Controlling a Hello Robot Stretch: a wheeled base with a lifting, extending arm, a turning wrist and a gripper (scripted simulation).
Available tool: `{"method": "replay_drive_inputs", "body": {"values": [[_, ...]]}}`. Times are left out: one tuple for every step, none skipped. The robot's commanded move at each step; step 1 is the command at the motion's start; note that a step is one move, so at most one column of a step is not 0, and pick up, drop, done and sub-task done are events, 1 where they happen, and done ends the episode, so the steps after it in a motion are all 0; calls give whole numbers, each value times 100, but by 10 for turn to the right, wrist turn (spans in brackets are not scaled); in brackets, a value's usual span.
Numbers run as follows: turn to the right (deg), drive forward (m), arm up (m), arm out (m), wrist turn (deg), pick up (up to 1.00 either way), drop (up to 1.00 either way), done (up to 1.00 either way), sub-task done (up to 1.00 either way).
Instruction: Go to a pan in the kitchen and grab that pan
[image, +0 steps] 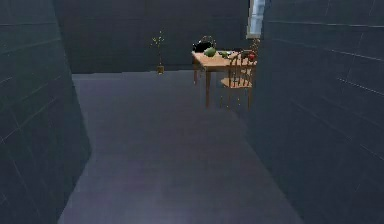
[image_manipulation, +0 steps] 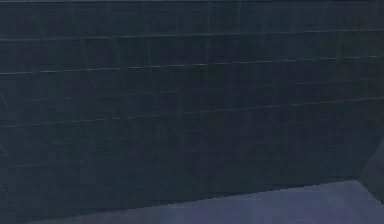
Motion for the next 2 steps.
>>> {"method": "replay_drive_inputs", "body": {"values": [[0, 100, 0, 0, 0, 0, 0, 0, 0], [-30, 0, 0, 0, 0, 0, 0, 0, 0]]}}
